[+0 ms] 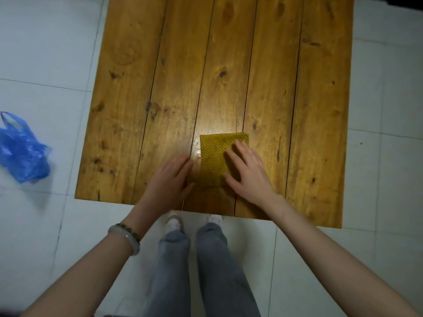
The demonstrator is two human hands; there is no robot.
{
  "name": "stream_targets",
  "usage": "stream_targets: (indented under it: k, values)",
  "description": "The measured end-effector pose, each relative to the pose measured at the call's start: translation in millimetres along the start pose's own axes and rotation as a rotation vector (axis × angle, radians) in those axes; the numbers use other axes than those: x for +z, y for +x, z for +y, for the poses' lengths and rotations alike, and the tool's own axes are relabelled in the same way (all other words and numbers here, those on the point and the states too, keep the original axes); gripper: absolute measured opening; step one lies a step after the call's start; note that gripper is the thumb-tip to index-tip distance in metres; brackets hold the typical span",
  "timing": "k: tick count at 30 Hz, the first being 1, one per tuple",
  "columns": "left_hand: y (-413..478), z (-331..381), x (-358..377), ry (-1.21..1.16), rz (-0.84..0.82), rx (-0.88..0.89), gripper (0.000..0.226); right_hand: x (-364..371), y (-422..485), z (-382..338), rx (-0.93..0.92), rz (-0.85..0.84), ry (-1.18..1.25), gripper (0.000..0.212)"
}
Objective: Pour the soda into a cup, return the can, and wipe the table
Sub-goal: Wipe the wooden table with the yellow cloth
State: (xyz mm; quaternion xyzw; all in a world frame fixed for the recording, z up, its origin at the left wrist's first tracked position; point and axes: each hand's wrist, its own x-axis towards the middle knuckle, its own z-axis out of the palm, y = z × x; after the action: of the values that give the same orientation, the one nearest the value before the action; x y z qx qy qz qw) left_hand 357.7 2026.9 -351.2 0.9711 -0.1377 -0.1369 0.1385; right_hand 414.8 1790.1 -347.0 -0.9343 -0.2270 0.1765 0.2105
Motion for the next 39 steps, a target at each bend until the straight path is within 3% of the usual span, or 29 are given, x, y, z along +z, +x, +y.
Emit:
stream_targets:
  k: [4, 10, 25, 31, 35, 39]
  values:
    - [-12, -46, -3, 0.077, -0.01, -0.239, 0.075, 36, 26, -23, 0.21, -0.102, -0.16, 0.084]
    - [-34, -97, -5, 0.153, -0.076, -0.268, 0.086, 68, 41, -48, 0.345, 0.014, -0.263, 0.078]
    - [-54, -134, -5, 0.145, -0.105, -0.219, 0.078, 112, 71, -130, -0.069, -0.073, -0.373, 0.057]
    - [-53, -129, -3, 0.143, -0.147, -0.241, 0.091, 76, 54, -66, 0.226, -0.086, -0.376, 0.059]
    - [-53, -129, -2, 0.126, -0.149, -0.24, 0.091, 46, 38, -15, 0.39, 0.02, -0.268, 0.058]
    - [-54, -132, 0, 0.086, -0.117, -0.229, 0.09, 43, 58, -21, 0.54, 0.104, -0.234, 0.057]
